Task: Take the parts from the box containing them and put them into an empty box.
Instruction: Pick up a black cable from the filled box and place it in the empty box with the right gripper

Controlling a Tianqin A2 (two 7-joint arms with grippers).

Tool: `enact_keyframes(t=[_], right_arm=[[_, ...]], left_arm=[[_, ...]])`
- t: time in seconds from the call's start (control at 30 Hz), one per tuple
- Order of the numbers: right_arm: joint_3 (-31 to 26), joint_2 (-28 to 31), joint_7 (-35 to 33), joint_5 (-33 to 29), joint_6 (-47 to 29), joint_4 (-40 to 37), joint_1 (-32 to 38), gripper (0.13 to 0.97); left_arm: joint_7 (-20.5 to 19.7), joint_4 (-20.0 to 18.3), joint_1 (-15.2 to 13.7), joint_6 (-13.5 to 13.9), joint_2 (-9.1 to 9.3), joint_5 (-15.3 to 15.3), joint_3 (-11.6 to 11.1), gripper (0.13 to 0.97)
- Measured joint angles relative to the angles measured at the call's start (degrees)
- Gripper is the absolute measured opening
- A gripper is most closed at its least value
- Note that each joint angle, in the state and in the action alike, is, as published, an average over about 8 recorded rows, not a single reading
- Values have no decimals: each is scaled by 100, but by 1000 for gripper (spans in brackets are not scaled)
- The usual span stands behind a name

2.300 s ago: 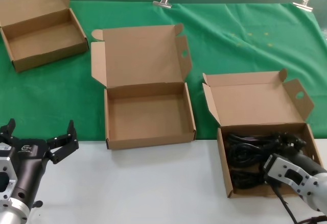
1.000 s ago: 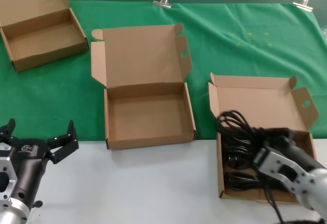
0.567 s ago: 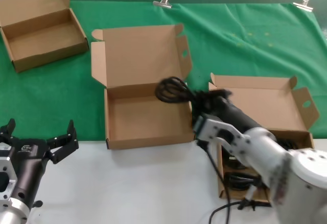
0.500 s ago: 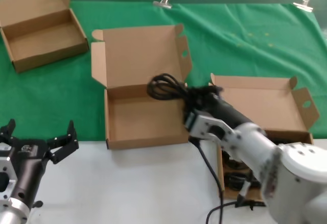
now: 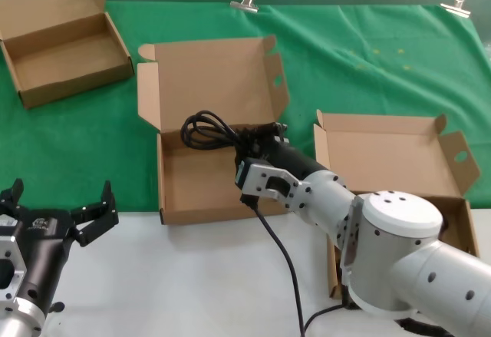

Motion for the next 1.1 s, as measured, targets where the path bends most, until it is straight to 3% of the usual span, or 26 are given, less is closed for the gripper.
enact_keyframes(t=[0.53, 0.93, 1.1], right_arm=[[0, -192, 377, 0, -427, -441, 66, 198], [0, -156, 492, 0, -552, -379, -22, 268], [0, -72, 506, 0, -521, -265, -79, 353]], left_arm=[[0, 0, 0, 0, 0, -1, 0, 966], [1, 0, 0, 0, 0, -1, 0, 966], [1, 0, 0, 0, 0, -1, 0, 966]])
